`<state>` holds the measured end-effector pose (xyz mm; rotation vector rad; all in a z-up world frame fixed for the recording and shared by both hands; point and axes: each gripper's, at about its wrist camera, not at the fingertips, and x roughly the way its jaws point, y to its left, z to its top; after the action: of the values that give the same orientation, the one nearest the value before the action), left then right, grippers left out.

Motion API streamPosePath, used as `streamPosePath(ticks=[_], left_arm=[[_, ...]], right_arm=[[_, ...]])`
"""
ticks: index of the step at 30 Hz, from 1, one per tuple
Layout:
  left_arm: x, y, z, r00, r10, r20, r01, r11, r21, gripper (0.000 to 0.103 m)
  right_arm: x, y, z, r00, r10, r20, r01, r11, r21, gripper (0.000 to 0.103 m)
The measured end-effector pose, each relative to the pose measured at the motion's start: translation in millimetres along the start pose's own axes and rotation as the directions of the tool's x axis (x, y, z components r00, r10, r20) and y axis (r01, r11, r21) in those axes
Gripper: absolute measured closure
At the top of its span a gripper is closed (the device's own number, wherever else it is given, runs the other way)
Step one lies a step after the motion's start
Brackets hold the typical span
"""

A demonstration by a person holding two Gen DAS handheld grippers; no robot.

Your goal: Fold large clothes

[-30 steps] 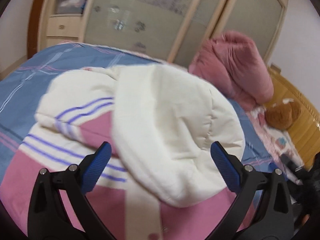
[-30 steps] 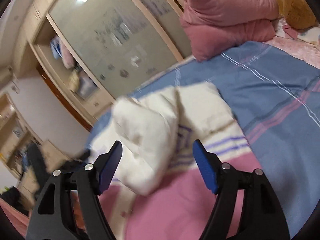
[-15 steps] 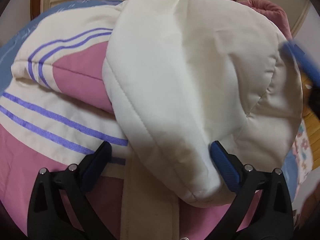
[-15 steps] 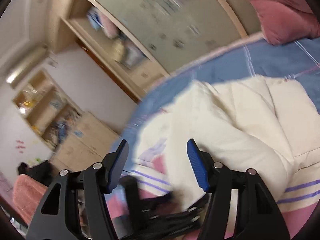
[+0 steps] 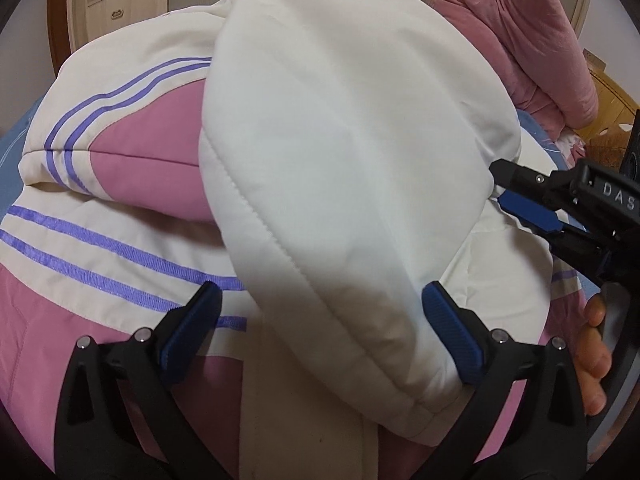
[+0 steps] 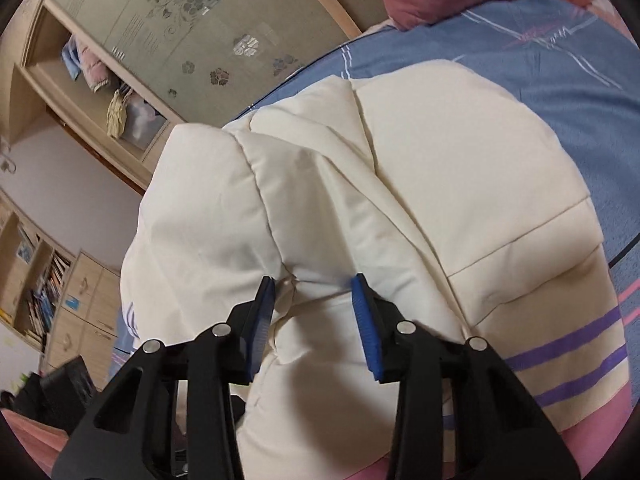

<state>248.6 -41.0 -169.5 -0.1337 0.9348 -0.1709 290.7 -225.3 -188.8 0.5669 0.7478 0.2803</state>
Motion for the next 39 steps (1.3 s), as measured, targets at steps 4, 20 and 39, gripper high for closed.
streamPosePath(ticks=[4, 20, 39], left_arm=[[0, 2, 0, 1.000, -0.006, 0.003, 0.006, 1.000, 0.002, 0.002], [-5, 6, -12, 0.999, -0.022, 0.024, 0.022, 1.000, -0.003, 0.002], [-29, 0, -8, 0.995, -0.036, 0.091, 0.035, 0.999, 0.007, 0.002]], right_arm=[[-2, -11, -11, 0.999, 0.027, -0.020, -0.026, 0.999, 0.021, 0.063], [-11, -24, -33, 0.998, 0.058, -0.011, -0.058, 0.998, 0.021, 0.063], [-27, -23, -35, 0.996, 0.094, -0.002, -0.094, 0.995, 0.023, 0.048]])
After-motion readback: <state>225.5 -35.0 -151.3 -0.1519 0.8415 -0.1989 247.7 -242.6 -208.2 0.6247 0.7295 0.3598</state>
